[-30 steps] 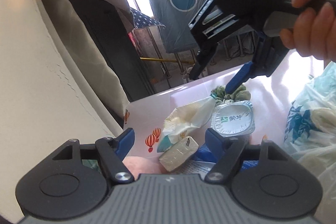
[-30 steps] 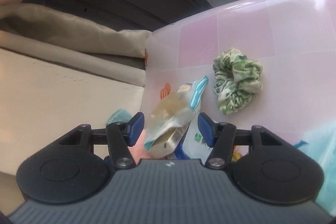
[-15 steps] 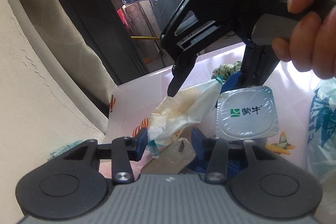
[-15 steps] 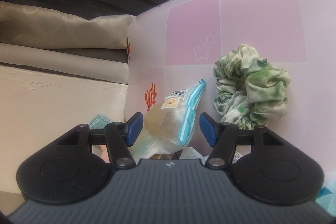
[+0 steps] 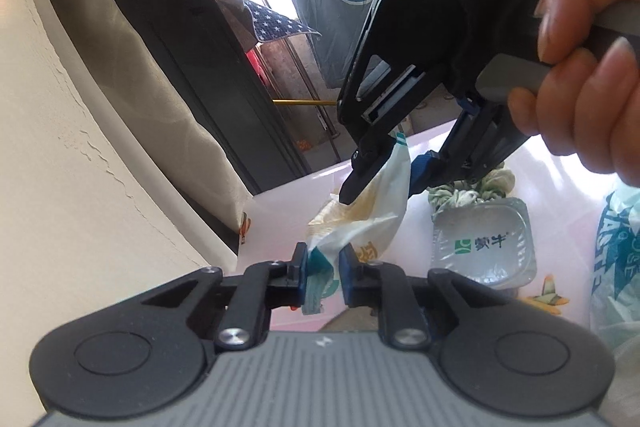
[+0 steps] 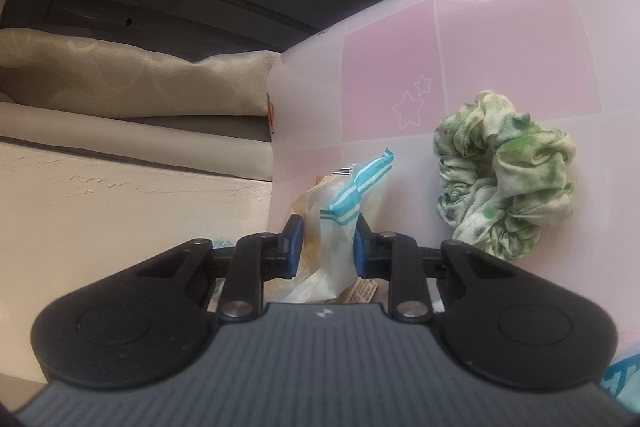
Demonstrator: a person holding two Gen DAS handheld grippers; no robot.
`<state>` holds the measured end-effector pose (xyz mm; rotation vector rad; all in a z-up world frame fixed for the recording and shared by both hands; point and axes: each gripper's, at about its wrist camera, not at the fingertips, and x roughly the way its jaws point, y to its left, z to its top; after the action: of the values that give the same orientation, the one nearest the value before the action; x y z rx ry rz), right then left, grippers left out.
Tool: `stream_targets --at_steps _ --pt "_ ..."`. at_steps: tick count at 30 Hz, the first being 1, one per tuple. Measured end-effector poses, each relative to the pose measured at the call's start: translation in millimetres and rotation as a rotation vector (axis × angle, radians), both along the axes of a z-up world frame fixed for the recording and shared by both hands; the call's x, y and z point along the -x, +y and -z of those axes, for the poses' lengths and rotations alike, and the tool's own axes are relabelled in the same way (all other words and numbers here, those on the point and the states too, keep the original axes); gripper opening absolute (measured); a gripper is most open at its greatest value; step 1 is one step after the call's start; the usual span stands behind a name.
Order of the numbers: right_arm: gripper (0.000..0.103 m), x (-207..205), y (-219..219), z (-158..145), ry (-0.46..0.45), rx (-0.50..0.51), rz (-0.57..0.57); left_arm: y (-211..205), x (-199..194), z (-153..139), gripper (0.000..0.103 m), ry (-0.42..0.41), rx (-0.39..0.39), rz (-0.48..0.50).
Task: Organize soft objects
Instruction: 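Carry the snack packet with the right gripper over the cardboard box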
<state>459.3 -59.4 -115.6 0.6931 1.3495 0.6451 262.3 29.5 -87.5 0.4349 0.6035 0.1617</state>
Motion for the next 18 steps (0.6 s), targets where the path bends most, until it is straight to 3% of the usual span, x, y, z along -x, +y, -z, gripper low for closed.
stream_targets --at_steps 10,18 --pt "0.021 38.3 -13.6 -85.2 -0.132 -0.083 -0.013 -6.4 45.5 -70.1 0.017 -0.126 0.019 0.016" --pt "0.021 102.5 -77.8 -147.6 -0.207 -0.094 0.03 -46.4 104.6 -117.8 0.017 -0.167 0.086 0.127"
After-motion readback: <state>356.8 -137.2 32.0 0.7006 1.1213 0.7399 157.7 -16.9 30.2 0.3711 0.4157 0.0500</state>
